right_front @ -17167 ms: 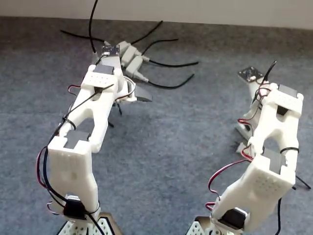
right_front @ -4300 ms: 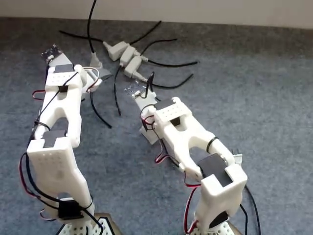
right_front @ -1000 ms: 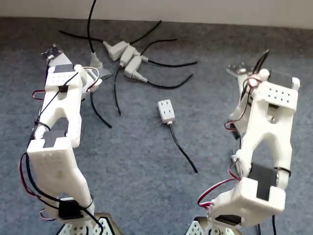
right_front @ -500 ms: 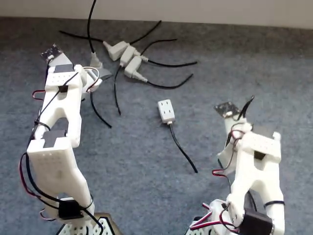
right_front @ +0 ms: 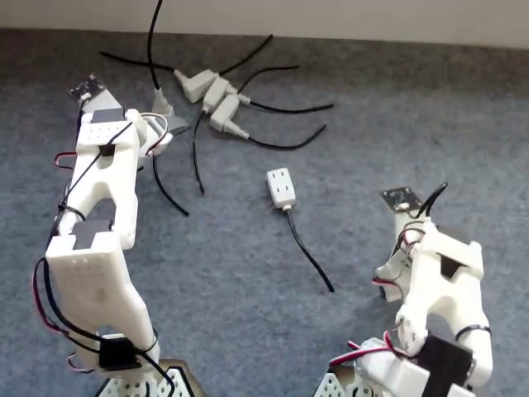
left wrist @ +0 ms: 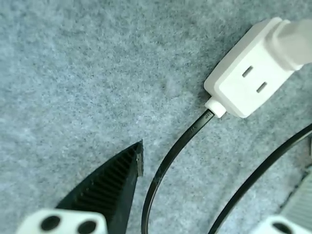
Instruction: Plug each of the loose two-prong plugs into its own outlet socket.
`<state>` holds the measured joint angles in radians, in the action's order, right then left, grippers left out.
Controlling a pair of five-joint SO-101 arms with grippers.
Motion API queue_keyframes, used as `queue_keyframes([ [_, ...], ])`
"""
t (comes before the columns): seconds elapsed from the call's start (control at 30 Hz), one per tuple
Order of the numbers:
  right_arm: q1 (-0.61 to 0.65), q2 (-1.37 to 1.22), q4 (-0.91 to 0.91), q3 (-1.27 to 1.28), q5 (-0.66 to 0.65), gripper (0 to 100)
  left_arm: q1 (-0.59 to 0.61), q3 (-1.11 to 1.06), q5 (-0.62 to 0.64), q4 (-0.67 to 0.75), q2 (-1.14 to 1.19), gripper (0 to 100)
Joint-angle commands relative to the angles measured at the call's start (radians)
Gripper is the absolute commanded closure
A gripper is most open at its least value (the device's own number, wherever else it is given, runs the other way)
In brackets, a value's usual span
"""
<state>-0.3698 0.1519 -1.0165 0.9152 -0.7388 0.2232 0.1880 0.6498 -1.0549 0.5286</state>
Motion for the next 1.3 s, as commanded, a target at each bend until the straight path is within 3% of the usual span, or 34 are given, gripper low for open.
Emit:
queue_keyframes([
  [0.0, -0.013, -0.087, -0.087, -0.105, -0.014, 89.9, -0.01, 0.031, 0.002, 0.014, -0.013, 54],
  [0.23, -0.007, -0.007, -0.308, -0.401, -0.009, 91.9, -0.012, 0.031, 0.002, 0.014, -0.013, 54],
  [0.5, 0.197, 0.194, -0.495, -0.708, -0.015, 91.8, -0.012, 0.031, 0.002, 0.014, -0.013, 54],
  [0.67, 0.308, 0.226, -0.495, -0.676, -0.015, 91.5, -0.008, 0.031, 0.002, 0.014, -0.013, 54],
  [0.8, 0.248, 0.226, -0.453, -0.522, -0.063, 90.8, -0.008, 0.031, 0.002, 0.014, -0.013, 54],
  [0.9, 0.177, 0.231, -0.384, -0.374, -0.103, 82.9, -0.01, 0.031, 0.002, 0.014, -0.013, 54],
  [1.0, 0.147, 0.237, -0.277, -0.249, -0.038, 73.9, -0.012, 0.031, 0.002, 0.014, -0.012, 54],
  [1.17, 0.159, 0.237, -0.174, -0.186, 0.166, 73.5, -0.012, 0.031, 0.002, 0.015, -0.012, 54],
  [1.27, 0.168, 0.239, -0.17, -0.151, 0.189, 73.5, -0.013, 0.022, 0.002, 0.037, -0.01, 54],
])
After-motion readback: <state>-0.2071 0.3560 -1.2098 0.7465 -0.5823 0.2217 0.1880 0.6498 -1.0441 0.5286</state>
